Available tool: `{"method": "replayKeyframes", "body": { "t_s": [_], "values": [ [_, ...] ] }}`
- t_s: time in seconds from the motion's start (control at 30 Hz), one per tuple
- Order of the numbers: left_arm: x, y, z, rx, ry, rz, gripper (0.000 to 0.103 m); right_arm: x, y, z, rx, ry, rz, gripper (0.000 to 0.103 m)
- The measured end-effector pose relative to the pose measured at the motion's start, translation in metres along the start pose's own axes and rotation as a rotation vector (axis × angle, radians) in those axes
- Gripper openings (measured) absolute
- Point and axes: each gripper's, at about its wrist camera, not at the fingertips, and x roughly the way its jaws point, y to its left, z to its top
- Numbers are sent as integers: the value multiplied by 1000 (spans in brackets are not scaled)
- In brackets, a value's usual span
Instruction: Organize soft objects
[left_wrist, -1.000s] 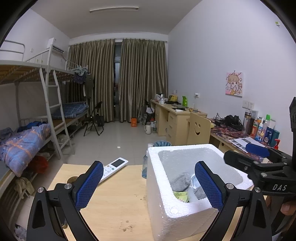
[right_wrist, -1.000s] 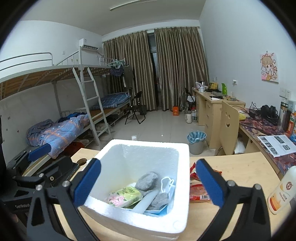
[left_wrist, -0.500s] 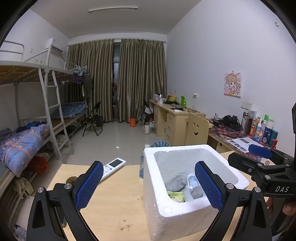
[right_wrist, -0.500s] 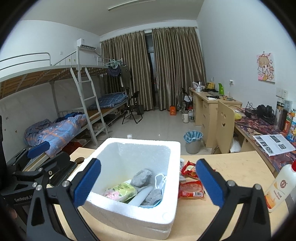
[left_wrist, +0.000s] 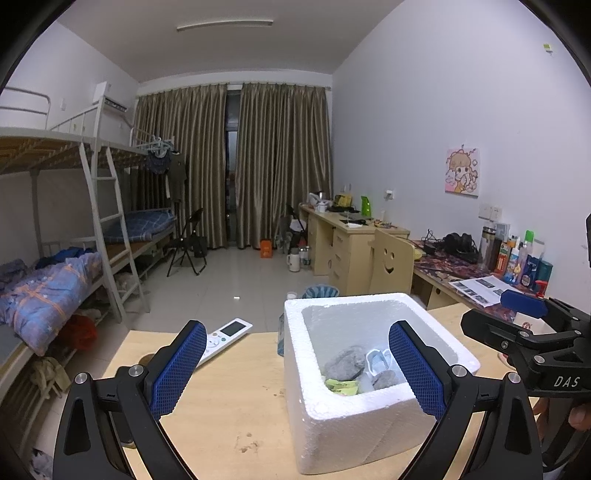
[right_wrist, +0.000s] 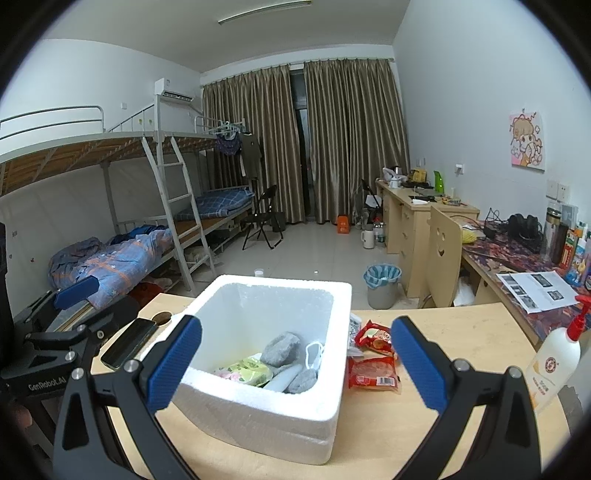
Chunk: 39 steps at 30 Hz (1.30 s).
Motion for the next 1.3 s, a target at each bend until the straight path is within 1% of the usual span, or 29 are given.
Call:
{"method": "replayKeyframes", "body": {
  "t_s": [0.23,0.33,0.43,0.57,1.0,1.3],
  "values": [
    [-28,-6,4,4,-35,-1,99,-21,2,4,-6,-30,-2,103],
    [-44,-8,6,-6,-78,3,99,-34,4,8,-3,-65,2,103],
    [-62,-8,8,-18,-137,5,101,-53,4,9,7,-142,20,103],
    [-81,-12,8,-15,-185,14,102,-64,8,8,-16,-169,12,103],
    [-122,-24,8,12,-204,4,103,-91,18,5,-35,-188,10,103],
    [-147,-29,8,10,-225,-3,103,-113,25,0,-49,-209,7,103]
  ]
}}
